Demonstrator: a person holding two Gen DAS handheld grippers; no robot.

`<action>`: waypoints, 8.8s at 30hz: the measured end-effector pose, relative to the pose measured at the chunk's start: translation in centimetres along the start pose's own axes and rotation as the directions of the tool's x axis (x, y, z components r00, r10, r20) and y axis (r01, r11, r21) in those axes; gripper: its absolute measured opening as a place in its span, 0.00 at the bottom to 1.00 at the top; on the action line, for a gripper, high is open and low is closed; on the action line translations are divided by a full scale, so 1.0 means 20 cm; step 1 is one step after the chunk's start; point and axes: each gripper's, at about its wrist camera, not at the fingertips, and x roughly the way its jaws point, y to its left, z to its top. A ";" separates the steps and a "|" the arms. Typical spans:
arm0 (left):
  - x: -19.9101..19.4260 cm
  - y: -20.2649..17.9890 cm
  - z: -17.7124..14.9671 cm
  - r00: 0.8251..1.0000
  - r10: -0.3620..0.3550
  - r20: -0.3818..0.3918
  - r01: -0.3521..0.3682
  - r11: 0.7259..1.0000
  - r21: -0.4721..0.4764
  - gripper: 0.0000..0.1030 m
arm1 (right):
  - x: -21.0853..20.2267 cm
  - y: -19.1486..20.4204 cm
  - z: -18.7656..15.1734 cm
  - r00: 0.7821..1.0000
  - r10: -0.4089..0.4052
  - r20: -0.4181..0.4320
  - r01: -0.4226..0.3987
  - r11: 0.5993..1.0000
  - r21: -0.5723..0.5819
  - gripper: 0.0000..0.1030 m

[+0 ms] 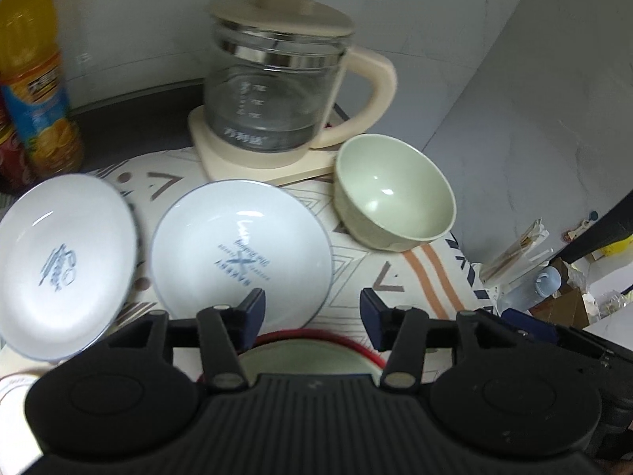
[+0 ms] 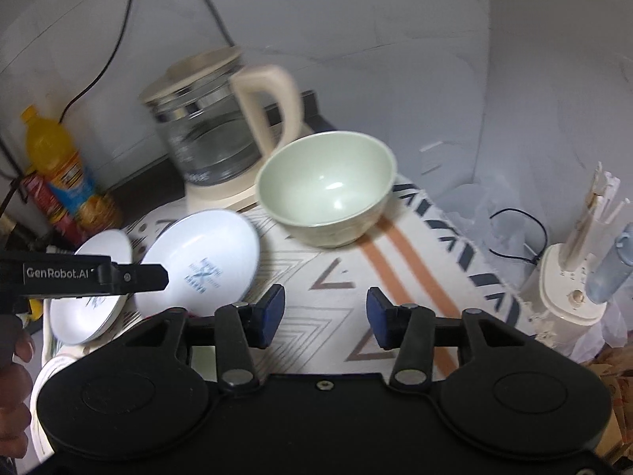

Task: Organize plates and bowls
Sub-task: 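Move both grippers to the small pale green bowl and grasp its rim, then carry the small green bowl onto the nested bowls, open both grippers, then move both grippers back toward the white plates, then close both grippers on the rim of the white 'Sweet' plate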

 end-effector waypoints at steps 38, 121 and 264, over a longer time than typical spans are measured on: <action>0.66 -0.18 0.26 0.999 0.006 -0.035 -0.012 0.983 -0.183 0.18 | 0.61 -0.30 0.33 0.984 0.132 -0.123 -0.120 0.988 0.096 0.31; -0.42 0.16 -0.43 1.000 -0.003 0.001 0.004 0.979 -0.201 0.18 | -0.30 0.25 -0.31 0.983 0.181 -0.028 -0.182 0.983 -0.013 0.22; 0.03 1.71 -0.25 0.998 0.070 0.003 -0.049 0.724 -0.688 0.18 | 0.90 1.25 -0.18 0.943 0.109 -0.314 -0.032 0.970 0.240 0.27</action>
